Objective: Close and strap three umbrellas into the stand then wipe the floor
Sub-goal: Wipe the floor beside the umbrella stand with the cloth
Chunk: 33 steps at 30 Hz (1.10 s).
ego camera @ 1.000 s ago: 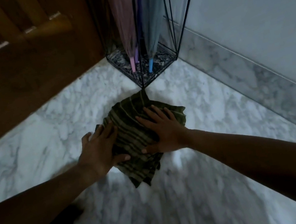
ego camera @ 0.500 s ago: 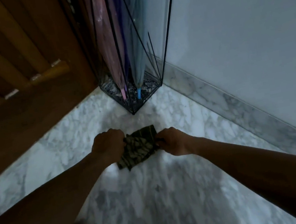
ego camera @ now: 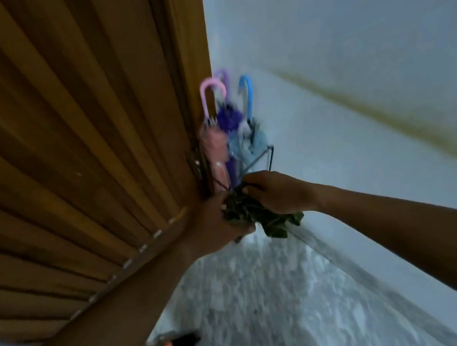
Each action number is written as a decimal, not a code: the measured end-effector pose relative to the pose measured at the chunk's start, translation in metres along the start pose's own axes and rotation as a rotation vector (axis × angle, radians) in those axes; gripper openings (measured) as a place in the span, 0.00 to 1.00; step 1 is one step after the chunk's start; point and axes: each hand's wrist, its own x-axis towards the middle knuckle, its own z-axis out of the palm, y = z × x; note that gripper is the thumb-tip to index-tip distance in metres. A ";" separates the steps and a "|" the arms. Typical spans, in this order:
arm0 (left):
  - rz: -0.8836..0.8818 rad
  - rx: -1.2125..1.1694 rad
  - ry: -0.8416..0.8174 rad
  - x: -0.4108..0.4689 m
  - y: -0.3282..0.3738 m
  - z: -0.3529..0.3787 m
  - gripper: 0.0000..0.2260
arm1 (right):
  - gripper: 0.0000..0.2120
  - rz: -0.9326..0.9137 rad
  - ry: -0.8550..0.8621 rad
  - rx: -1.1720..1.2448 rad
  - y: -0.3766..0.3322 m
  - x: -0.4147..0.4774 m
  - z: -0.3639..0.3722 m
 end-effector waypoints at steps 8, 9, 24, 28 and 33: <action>0.236 0.369 0.217 -0.117 0.280 -0.148 0.03 | 0.13 -0.163 0.001 -0.175 -0.208 -0.108 -0.242; 0.234 0.425 0.217 -0.134 0.311 -0.164 0.02 | 0.14 -0.180 0.015 -0.175 -0.229 -0.121 -0.265; 0.353 0.782 0.543 -0.397 0.450 -0.359 0.12 | 0.08 -0.692 0.387 -0.310 -0.524 -0.206 -0.329; 0.349 0.870 0.617 -0.497 0.413 -0.416 0.10 | 0.10 -0.780 0.462 -0.328 -0.626 -0.199 -0.270; 0.218 0.813 0.634 -0.618 0.349 -0.491 0.09 | 0.10 -0.877 0.374 -0.338 -0.741 -0.181 -0.178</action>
